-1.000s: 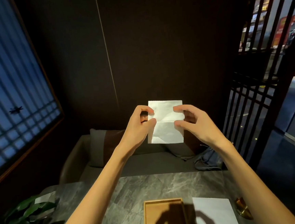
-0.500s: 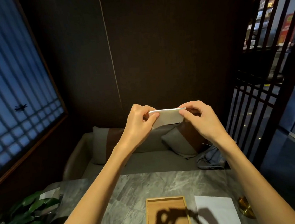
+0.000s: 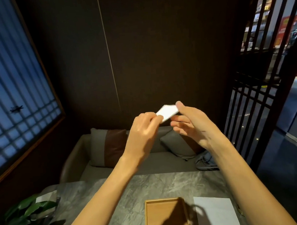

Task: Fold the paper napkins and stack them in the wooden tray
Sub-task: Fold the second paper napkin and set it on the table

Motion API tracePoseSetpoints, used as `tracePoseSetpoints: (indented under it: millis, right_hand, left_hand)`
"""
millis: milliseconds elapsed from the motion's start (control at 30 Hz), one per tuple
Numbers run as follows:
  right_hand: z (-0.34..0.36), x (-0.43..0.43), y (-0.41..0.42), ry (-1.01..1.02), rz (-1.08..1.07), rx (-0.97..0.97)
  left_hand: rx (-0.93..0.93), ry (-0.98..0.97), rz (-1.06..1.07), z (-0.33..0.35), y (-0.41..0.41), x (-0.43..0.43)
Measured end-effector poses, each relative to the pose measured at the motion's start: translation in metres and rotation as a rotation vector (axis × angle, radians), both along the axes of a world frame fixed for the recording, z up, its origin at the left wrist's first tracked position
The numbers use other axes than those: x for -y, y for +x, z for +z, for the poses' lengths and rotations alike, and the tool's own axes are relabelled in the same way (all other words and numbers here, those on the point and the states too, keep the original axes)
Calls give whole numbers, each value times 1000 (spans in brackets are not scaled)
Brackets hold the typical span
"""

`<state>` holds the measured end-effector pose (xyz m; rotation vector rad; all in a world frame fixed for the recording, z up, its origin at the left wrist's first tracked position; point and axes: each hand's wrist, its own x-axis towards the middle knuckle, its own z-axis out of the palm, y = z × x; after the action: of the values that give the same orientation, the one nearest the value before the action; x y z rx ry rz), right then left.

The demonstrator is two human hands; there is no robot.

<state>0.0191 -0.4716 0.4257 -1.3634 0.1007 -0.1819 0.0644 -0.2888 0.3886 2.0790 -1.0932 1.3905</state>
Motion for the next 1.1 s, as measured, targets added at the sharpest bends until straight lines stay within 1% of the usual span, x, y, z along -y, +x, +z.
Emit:
tracePoseSetpoints:
  millis: [33, 67, 133, 167, 200, 233, 267, 300, 333, 367, 400, 433, 600, 700, 767, 933, 1100]
  right_hand:
    - [-3, -4, 2, 36, -21, -2]
    - [-6, -6, 4, -2, -80, 9]
    - [-10, -8, 7, -147, -191, 72]
    - [-13, -6, 9, -195, -202, 127]
    - [-14, -3, 11, -228, -195, 183]
    - [-14, 1, 11, -261, -188, 225]
    - [-13, 4, 11, -295, -173, 253]
    - [-12, 5, 10, -324, -145, 269]
    - [-10, 6, 11, -346, -111, 279]
    - [-9, 6, 11, -365, -83, 284]
    - [-9, 5, 11, -379, -71, 291]
    - [-9, 4, 11, -392, -73, 303]
    - [-11, 1, 7, -430, -75, 407]
    - [-17, 3, 5, -488, -21, 408]
    - [-19, 5, 3, -488, -46, 405]
    - [-21, 7, 2, -464, -56, 378]
    - [-26, 5, -1, -539, 70, 343]
  left_hand:
    - [52, 53, 5, -6, -1, 2]
    - [57, 78, -9, -10, -3, 4]
    - [-1, 64, -68, -17, -6, 5]
    - [-77, 4, -91, -20, -8, 5]
    - [-231, -110, -111, -20, -10, 3]
    - [-460, -261, -139, -15, -13, 0]
    - [-745, -417, -202, -6, -14, -3]
    - [-1022, -533, -309, 3, -13, -5]
    - [-1226, -608, -424, 11, -10, -7]
    - [-1321, -629, -500, 16, -6, -9]
    - [-1336, -620, -542, 20, -5, -10]
    - [-1298, -602, -556, 22, -6, -10]
    - [-1016, -581, -475, 22, -7, -2]
    - [-886, -471, -429, 25, -6, -1]
    - [-889, -425, -423, 25, -7, -1]
    - [-1043, -385, -477, 19, -10, -4]
    - [-1127, -324, -485, 15, -8, -7]
